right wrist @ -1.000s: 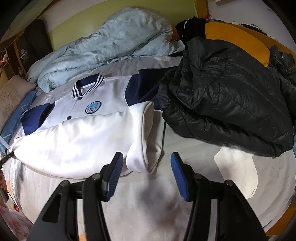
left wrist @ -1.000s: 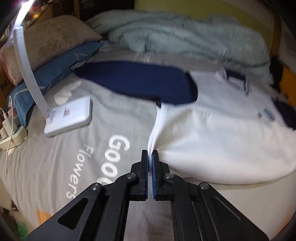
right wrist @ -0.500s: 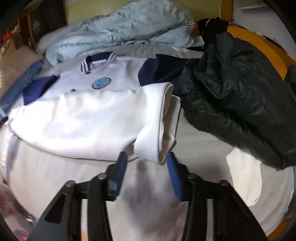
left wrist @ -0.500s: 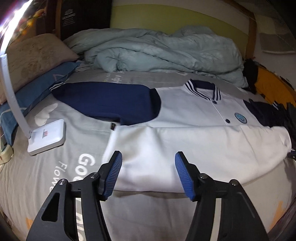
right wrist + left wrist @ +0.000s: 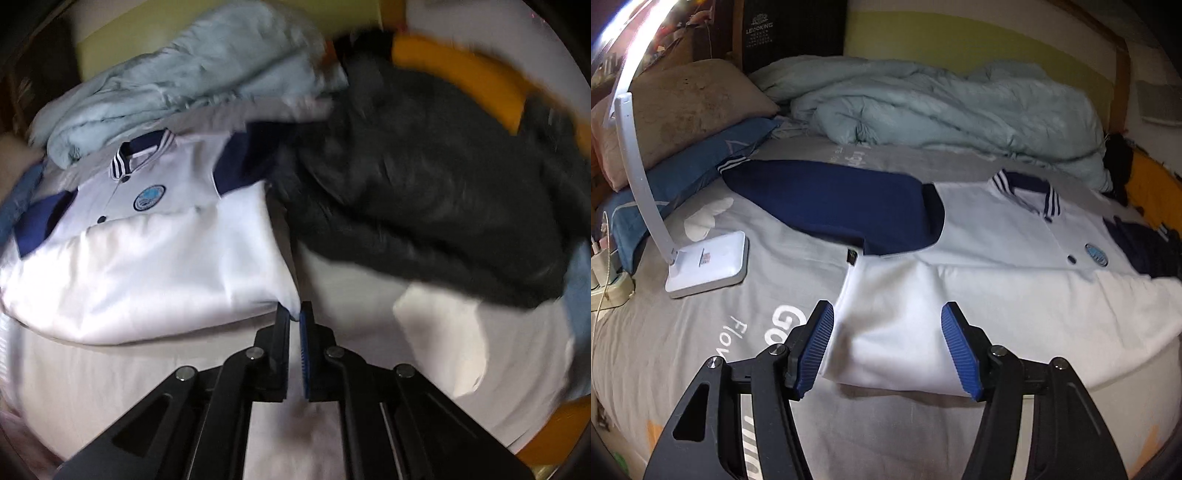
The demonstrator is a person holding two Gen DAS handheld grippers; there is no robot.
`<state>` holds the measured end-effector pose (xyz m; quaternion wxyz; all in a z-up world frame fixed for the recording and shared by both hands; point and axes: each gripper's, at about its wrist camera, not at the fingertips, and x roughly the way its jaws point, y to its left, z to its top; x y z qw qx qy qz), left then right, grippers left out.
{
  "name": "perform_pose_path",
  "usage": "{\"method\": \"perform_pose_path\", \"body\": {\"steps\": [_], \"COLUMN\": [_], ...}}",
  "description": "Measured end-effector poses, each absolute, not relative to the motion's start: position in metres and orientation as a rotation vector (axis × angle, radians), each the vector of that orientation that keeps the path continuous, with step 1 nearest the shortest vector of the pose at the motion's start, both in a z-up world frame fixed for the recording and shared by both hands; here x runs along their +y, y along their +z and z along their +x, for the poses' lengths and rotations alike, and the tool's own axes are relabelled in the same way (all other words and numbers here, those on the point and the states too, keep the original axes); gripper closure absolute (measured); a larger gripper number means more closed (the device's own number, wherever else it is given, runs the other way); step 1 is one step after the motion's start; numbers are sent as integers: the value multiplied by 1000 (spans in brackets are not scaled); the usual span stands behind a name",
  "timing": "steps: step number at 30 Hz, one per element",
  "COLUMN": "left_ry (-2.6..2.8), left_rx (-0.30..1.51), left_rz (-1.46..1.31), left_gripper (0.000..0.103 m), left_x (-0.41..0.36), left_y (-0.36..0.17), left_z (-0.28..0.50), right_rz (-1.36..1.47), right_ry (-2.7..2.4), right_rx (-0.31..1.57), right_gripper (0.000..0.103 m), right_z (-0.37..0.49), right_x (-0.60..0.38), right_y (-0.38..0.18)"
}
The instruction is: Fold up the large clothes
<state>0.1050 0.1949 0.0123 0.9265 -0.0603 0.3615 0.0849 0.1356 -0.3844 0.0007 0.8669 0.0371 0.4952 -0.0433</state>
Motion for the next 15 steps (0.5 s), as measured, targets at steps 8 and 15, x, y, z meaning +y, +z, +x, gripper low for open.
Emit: {"method": "perform_pose_path", "body": {"steps": [8,15], "left_ry": [155,117], "left_rx": [750,754], "left_rz": [-99,-67], "left_gripper": [43,41], "left_x": [189,176], "left_y": [9,7], "left_z": [106,109], "right_rz": [-3,0], "right_ry": [-126,-69], "right_rx": [1021,831], "right_gripper": [91,74], "right_z": [134,121], "right_x": [-367,-356], "right_y": [-2,27]}}
